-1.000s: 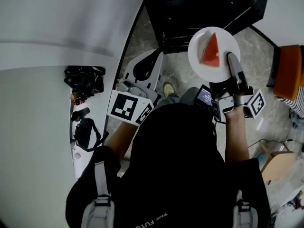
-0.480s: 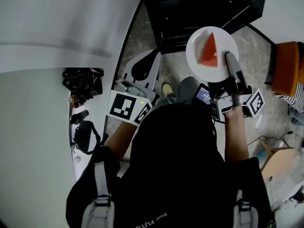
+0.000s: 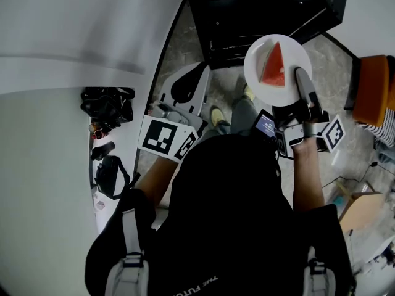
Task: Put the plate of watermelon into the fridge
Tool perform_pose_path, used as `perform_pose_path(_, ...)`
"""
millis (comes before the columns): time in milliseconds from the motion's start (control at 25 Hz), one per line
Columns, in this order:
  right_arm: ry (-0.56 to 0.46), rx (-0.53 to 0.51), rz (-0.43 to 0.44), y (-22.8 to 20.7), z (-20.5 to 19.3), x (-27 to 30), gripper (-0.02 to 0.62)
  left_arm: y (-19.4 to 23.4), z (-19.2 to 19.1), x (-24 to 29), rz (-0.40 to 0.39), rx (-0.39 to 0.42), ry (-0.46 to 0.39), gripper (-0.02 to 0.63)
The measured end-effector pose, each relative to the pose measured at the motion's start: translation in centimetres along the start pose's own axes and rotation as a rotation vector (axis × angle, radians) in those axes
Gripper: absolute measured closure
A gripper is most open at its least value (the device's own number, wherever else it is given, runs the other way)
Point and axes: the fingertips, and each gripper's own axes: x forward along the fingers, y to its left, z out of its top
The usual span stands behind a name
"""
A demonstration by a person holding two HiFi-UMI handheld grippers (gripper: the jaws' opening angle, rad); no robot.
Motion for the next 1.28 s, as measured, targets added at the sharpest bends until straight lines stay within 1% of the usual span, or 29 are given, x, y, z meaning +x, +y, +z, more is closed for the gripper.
perform_pose_path(160, 0.009, -0.005, -0.007, -0.3, 0.1, 0.3, 0.551, 0.1, -0.3, 0.1, 0.005, -0.006, 0.009, 0.594)
perform_pose_path(360, 0.011, 0.001, -0.016, -1.2, 1.4, 1.3, 0.551, 0.3, -0.7, 1.9, 0.007, -0.011, 0.023, 0.594)
perform_pose_path(520, 0.011, -0.012, -0.023, -1.2, 1.3, 1.4, 0.551, 0.3, -0.6, 1.8, -0.003, -0.01, 0.025, 0.594)
perform_pose_path(960, 0.029, -0.011, -0.034, -2.5, 3.2, 3.1, 0.551, 0.4, -1.0, 4.7, -0.006, -0.01, 0.045, 0.594)
perform_pose_path(1120, 0.041, -0.025, -0.04, -2.6, 3.5, 3.4, 0.551, 0.4, -0.9, 5.0, 0.003, -0.009, 0.048, 0.594)
perform_pose_path(1280, 0.057, -0.034, -0.057, -3.7, 4.3, 4.2, 0.551, 0.8, -1.2, 6.1, 0.016, -0.012, 0.062, 0.594)
